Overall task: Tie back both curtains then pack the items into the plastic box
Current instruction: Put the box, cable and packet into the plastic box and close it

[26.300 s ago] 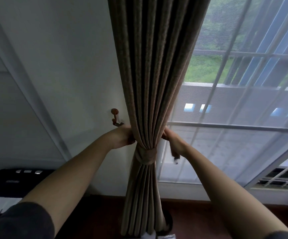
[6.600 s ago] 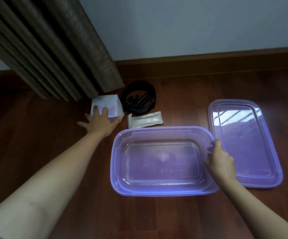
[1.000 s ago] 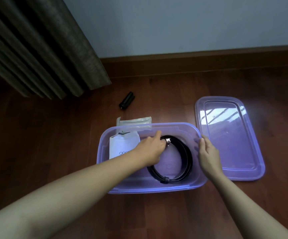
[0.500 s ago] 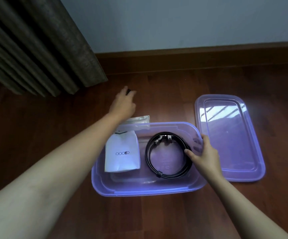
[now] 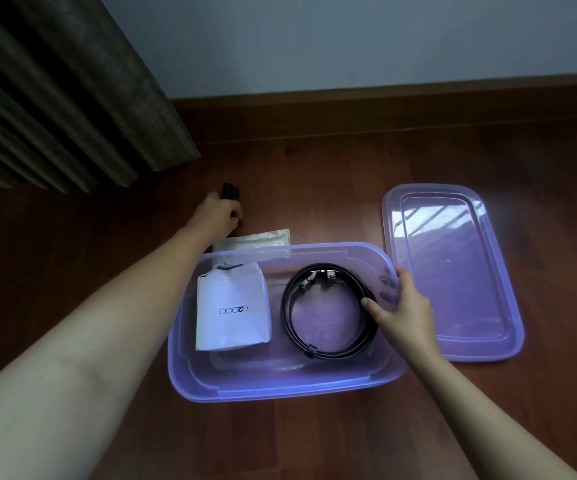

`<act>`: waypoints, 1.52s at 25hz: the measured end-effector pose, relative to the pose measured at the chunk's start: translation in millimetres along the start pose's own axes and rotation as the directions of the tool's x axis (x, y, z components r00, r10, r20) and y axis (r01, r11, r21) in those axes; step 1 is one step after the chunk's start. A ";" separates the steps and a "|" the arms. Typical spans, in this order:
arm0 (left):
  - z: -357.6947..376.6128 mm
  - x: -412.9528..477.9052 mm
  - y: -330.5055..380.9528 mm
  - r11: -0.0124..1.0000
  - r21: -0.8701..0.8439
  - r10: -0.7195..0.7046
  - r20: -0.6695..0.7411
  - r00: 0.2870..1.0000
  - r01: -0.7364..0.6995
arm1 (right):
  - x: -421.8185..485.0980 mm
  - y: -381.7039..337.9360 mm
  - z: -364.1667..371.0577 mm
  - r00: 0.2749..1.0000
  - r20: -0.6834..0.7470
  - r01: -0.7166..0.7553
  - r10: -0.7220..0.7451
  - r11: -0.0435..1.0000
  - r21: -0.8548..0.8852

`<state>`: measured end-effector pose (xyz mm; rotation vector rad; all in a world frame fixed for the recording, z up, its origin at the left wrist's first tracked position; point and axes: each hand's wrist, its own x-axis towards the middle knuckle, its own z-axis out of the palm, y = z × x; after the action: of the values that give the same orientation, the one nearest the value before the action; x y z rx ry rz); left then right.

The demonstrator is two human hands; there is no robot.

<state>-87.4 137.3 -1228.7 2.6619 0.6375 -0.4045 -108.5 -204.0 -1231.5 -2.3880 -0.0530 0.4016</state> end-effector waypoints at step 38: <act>-17.3 -18.3 9.9 0.902 -0.306 -0.285 0.111 0.952 0.305 | 4.5 6.7 4.6 1.000 -0.006 0.017 -0.016 0.999 0.052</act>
<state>-95.1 129.5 -1204.0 2.2402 1.0015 -0.4251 -106.1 -205.4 -1240.4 -2.3363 -0.0591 0.3840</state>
